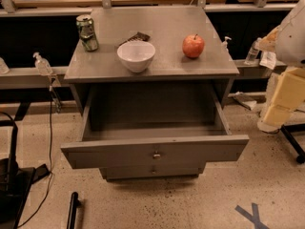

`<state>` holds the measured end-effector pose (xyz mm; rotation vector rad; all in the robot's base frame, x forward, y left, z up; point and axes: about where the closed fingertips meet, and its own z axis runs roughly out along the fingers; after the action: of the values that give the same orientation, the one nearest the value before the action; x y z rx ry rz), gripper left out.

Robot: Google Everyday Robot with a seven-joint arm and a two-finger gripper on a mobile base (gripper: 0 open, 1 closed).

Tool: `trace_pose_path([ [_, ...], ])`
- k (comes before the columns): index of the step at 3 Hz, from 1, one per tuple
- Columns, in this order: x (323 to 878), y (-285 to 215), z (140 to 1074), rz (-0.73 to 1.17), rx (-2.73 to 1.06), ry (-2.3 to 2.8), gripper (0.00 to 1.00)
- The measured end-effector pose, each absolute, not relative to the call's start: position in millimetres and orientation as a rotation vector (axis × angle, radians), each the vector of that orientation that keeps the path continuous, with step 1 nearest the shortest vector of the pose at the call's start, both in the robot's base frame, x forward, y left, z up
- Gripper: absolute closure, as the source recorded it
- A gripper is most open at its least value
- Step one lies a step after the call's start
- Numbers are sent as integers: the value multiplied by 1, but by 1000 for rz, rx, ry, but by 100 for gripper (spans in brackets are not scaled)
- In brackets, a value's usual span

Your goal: Close top drawer

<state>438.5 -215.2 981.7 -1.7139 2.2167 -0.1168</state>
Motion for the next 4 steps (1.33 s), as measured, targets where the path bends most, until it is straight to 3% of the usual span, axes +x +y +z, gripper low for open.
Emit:
trace_pose_path([
  [1, 438, -215, 982, -117, -1703, 2208, 0],
  [4, 436, -192, 922, 147, -1613, 2053, 0],
])
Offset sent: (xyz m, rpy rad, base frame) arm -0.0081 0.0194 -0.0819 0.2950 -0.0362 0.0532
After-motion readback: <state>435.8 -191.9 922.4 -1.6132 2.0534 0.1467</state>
